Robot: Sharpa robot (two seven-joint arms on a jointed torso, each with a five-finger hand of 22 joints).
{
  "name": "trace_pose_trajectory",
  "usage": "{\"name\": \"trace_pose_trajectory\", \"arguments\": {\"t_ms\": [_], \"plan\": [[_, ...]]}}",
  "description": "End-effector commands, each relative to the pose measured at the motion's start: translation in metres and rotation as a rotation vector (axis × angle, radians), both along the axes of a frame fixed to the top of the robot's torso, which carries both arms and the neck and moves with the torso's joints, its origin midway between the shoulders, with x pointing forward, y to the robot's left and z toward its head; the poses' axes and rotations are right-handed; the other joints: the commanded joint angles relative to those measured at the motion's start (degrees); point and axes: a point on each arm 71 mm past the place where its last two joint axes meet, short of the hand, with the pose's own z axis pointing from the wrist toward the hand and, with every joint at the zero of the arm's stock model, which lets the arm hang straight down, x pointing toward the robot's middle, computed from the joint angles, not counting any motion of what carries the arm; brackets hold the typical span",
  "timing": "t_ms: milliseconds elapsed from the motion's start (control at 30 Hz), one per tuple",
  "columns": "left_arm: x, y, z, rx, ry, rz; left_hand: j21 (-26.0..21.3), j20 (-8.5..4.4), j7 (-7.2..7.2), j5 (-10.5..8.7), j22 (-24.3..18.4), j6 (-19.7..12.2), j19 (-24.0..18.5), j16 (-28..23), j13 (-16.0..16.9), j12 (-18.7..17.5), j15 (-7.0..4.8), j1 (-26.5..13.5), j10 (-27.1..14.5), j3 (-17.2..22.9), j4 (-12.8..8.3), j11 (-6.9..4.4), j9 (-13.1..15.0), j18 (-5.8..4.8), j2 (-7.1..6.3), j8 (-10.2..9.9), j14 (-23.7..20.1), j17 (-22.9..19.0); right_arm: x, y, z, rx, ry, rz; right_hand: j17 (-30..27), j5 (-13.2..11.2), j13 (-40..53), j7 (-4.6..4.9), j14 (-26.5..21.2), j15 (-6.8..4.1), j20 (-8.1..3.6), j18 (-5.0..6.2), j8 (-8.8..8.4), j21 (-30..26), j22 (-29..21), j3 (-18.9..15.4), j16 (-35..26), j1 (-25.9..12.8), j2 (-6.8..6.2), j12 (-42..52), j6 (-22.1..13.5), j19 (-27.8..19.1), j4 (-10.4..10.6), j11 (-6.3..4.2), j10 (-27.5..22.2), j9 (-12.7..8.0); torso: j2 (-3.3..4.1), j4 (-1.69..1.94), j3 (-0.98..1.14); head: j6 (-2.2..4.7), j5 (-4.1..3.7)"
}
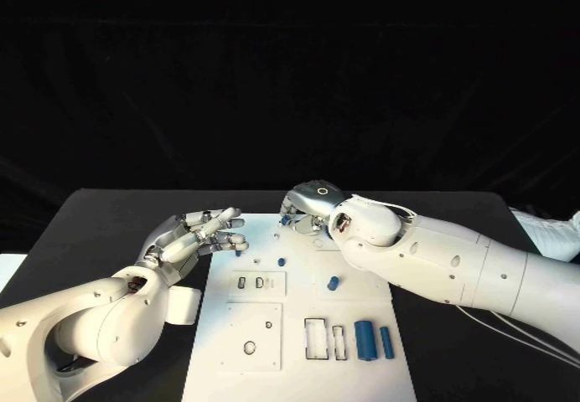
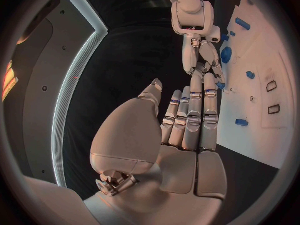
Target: Assemble the parts on the task board
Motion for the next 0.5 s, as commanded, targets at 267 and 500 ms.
{"name": "trace_pose_trajectory", "arguments": {"t_ms": [267, 500], "plan": [[-0.001, -0.004, 0.002, -0.016, -0.007, -0.027, 0.3, 0.22, 0.07, 0.13, -0.1, -0.4, 0.1, -0.3, 0.0, -0.2, 0.2, -0.2, -0.3, 0.1, -0.3, -0.04, -0.1, 1.02, 0.27, -0.4, 0.1, 0.1, 0.001, 0.006, -0.001, -0.015, 0.0, 0.002, 0.1, 0.2, 0.0, 0.07, 1.6, -0.32, -0.41, -0.76, 0.03, 0.4, 0.2, 0.5, 0.3, -0.2, -0.56, 0.3, 0.4, -0.1, 0.3, 0.14, 0.2, 0.1, 0.42, 0.16, -0.15, -0.11, -0.29], [-0.001, -0.004, 0.003, -0.016, -0.008, -0.029, 0.3, 0.22, 0.05, 0.13, -0.1, -0.4, 0.1, -0.3, 0.0, -0.2, 0.2, -0.2, -0.3, 0.1, -0.4, -0.05, -0.1, 1.03, 0.28, -0.4, 0.1, 0.1, 0.002, 0.011, -0.003, -0.021, 0.01, 0.006, 0.1, 0.1, 0.0, 0.06, 1.6, -0.3, -0.4, -0.77, -0.01, 0.4, 0.3, 0.6, 0.3, -0.3, -0.66, 0.2, 0.4, -0.1, 0.4, 0.15, 0.1, 0.1, 0.46, 0.24, -0.17, -0.19, -0.13]]}}
